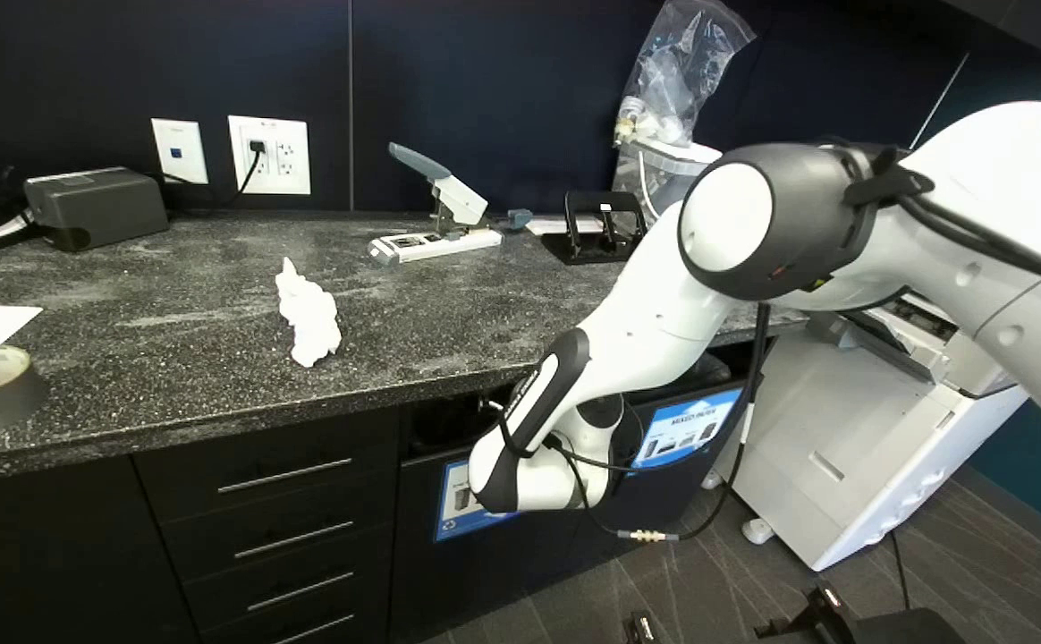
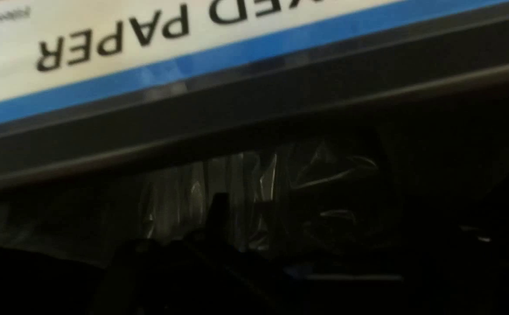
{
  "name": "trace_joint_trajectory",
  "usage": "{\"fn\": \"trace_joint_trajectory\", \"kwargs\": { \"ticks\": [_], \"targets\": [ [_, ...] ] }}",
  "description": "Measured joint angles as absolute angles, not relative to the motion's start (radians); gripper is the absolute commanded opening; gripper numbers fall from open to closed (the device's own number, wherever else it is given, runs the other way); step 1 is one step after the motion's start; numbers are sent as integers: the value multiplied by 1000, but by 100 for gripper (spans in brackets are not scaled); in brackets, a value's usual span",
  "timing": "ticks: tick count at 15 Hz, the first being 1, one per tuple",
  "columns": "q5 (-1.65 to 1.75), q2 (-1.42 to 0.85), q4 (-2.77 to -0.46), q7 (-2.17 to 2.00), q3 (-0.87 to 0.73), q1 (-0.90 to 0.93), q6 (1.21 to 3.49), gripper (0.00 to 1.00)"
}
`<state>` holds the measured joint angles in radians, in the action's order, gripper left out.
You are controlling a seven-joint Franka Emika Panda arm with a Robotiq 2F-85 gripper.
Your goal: Put the tissues into the rubbish bin.
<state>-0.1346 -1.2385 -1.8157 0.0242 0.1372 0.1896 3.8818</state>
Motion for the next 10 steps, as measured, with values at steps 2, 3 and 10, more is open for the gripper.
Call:
{"fn": "trace_joint_trajectory", "kwargs": {
  "ticks": [2,3,10],
  "targets": [
    [-231,-1153,-1890,50,107,235,3737,100],
    [-277,-1111,-1923,65,81,270,3664,100],
    [-351,-768,-2166,38,-154,566,3288,100]
  ]
}}
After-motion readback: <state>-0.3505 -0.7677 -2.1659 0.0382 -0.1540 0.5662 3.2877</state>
